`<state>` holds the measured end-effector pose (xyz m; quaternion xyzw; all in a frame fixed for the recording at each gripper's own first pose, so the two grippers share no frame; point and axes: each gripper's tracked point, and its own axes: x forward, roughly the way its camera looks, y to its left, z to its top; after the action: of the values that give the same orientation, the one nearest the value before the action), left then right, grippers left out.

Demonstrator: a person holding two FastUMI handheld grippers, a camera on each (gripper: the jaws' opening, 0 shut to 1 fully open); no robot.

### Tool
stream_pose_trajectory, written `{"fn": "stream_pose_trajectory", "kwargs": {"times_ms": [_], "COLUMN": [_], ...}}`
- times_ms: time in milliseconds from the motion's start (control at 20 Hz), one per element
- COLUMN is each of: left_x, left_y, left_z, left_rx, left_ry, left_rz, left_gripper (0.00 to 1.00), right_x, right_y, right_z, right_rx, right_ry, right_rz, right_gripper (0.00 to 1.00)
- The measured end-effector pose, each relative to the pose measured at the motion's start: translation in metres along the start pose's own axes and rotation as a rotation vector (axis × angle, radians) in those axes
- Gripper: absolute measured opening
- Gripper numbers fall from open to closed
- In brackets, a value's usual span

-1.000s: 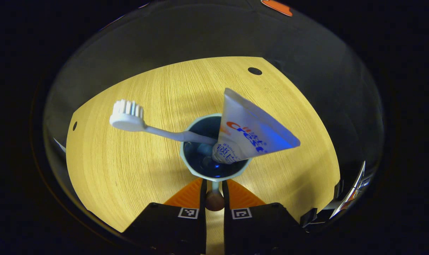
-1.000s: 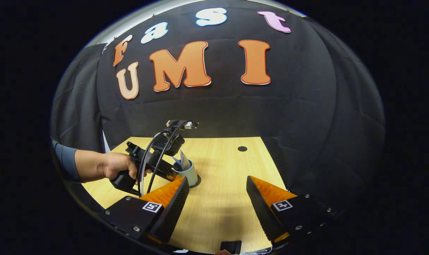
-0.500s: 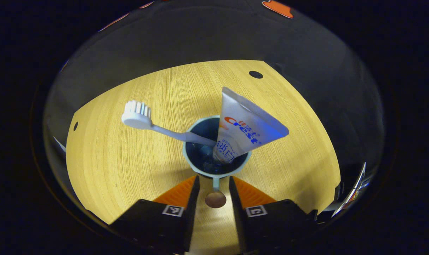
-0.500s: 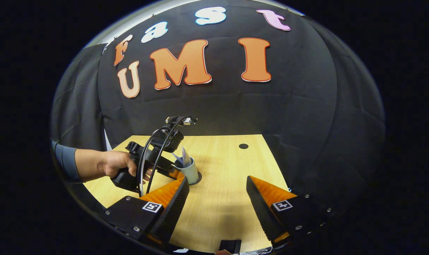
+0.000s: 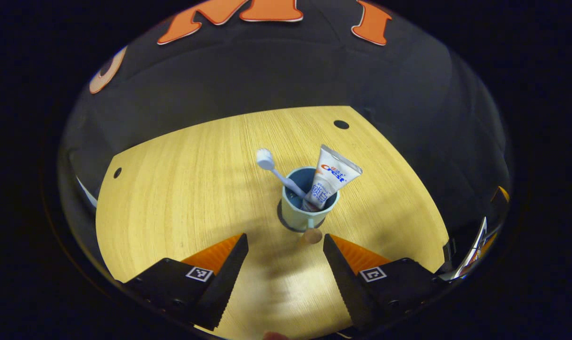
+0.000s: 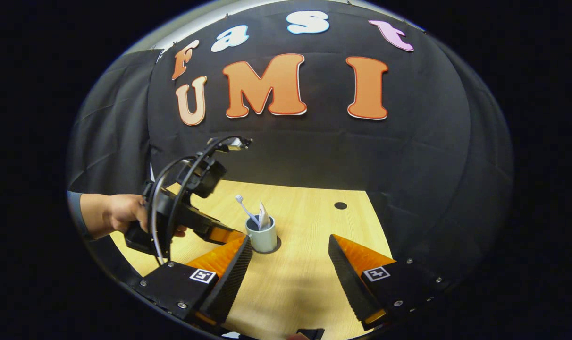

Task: Put the toothbrush and toothpaste on the desktop into the cup, then pick up the cup and place it on the coaster on the desktop.

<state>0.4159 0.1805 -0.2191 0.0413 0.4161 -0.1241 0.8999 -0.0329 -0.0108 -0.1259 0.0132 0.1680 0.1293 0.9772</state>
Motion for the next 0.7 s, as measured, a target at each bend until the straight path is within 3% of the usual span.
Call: {"fn": "stream_pose_trajectory", "kwargs": {"times_ms": [350,450,700], "left_x": [-0.098,-0.133,-0.214], "left_y": [0.067,0.095,0.148], "left_z": [0.024,0.032,0.036], "left_rx": [-0.013,-0.023,-0.081], "left_ry": [-0.282,-0.376,-0.576], "left_rz": [0.155,0.22,0.295], "left_gripper": [0.97,0.96,0.96], "right_x": [0.02,0.022,0.025], "right_y": [0.019,0.033,0.082], "right_z": [0.04,0.053,0.087], "right_rx": [-0.035,-0.038,-0.056], "right_ry": [-0.112,-0.14,-0.228], "right_rz": [0.012,0.028,0.068], "right_gripper": [0.98,0.98,0.97]}}
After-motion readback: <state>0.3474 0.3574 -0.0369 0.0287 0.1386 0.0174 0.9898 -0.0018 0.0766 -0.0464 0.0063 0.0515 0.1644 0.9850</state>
